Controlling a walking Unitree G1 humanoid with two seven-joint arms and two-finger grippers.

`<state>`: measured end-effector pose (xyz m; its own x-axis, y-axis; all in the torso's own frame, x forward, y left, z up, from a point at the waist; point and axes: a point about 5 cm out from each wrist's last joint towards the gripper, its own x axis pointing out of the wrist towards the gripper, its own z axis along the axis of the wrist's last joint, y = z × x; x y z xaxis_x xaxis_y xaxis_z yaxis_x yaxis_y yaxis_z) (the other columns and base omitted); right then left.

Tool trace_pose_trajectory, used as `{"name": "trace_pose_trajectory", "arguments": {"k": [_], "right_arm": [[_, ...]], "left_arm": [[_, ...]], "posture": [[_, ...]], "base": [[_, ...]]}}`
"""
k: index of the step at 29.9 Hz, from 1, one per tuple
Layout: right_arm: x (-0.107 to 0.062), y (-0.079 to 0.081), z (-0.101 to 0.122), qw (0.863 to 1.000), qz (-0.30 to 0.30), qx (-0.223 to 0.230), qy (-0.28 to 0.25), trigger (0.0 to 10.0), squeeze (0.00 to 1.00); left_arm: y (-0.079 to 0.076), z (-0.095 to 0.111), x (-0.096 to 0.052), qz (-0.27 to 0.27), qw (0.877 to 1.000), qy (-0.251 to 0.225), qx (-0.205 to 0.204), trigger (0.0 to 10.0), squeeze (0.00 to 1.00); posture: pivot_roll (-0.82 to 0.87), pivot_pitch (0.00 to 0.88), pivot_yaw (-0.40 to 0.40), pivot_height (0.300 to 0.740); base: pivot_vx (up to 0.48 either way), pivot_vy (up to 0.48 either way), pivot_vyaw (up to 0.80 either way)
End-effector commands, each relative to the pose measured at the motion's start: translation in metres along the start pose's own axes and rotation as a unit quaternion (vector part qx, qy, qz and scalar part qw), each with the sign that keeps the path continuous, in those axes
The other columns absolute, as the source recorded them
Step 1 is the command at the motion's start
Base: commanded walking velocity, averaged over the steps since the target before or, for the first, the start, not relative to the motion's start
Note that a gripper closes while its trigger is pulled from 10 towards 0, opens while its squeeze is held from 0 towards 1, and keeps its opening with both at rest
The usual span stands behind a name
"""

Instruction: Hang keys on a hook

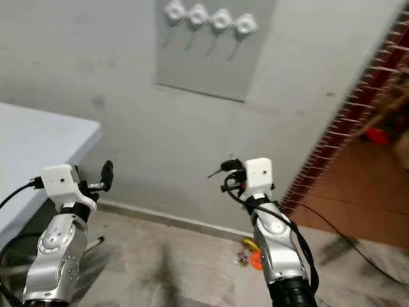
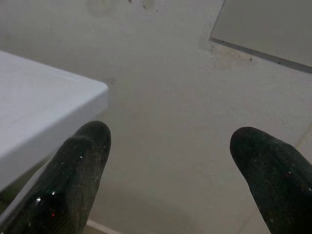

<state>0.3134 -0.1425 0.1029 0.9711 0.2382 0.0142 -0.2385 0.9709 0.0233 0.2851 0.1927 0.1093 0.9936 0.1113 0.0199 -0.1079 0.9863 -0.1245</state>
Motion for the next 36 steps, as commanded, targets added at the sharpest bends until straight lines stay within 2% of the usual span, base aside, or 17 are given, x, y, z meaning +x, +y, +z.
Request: {"name": "trace_pose_trajectory", "arguments": {"k": [1, 9, 11, 17, 29, 36], "right_arm": [[0.003, 0.002, 0.006, 1.0, -0.003, 0.007, -0.014, 10.0, 0.0], [0.0, -0.005, -0.002, 0.997, -0.056, 0.039, 0.027, 10.0, 0.0], [0.001, -0.011, 0.001, 0.995, -0.089, 0.024, 0.025, 10.0, 0.0], [0.002, -0.007, 0.006, 0.999, -0.048, 0.022, 0.003, 10.0, 0.0], [0.001, -0.006, 0.012, 0.999, -0.037, 0.004, -0.013, 10.0, 0.0], [0.001, -0.002, 0.015, 0.999, -0.024, 0.012, -0.023, 10.0, 0.0]], "left_arm": [[0.003, 0.002, -0.001, 0.01, 1.0, -0.003, 0.003, 10.0, 0.0], [-0.006, 0.001, 0.003, -0.012, 1.0, 0.006, 0.0, 10.0, 0.0], [-0.009, 0.003, 0.005, -0.021, 1.0, 0.004, -0.006, 10.0, 0.0], [-0.011, 0.006, 0.007, -0.032, 0.999, -0.003, -0.015, 10.0, 0.0], [-0.012, 0.009, 0.006, -0.042, 0.999, -0.011, -0.018, 10.0, 0.0], [-0.013, 0.012, 0.005, -0.052, 0.998, -0.02, -0.013, 10.0, 0.0]], "posture": [[-0.01, 0.0, -0.049, 0.74], [-0.04, 0.0, -0.02, 0.74], [-0.05, 0.0, -0.017, 0.74], [-0.05, 0.0, -0.022, 0.74], [-0.05, 0.0, -0.024, 0.74], [-0.05, 0.0, -0.023, 0.74]], "base": [[0.0, 0.0, 0.0], [0.0, 0.0, 0.0], [0.0, 0.0, 0.0], [0.0, 0.0, 0.0], [0.0, 0.0, 0.0], [0.313, 0.0, 0.0]]}}
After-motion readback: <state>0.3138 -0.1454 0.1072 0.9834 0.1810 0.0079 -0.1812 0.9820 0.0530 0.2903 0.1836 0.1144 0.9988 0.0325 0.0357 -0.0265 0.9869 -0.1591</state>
